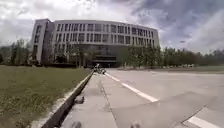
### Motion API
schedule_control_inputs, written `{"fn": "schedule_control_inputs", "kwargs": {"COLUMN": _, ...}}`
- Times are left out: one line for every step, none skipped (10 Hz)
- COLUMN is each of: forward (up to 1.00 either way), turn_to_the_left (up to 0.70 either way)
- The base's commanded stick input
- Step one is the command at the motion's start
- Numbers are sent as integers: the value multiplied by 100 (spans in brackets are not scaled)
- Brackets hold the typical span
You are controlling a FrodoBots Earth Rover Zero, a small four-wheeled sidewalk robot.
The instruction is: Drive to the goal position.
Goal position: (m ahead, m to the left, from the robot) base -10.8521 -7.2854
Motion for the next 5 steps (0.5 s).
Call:
{"fn": "schedule_control_inputs", "kwargs": {"forward": 70, "turn_to_the_left": 0}}
{"fn": "schedule_control_inputs", "kwargs": {"forward": 70, "turn_to_the_left": 0}}
{"fn": "schedule_control_inputs", "kwargs": {"forward": 70, "turn_to_the_left": 0}}
{"fn": "schedule_control_inputs", "kwargs": {"forward": 70, "turn_to_the_left": 0}}
{"fn": "schedule_control_inputs", "kwargs": {"forward": 70, "turn_to_the_left": 0}}
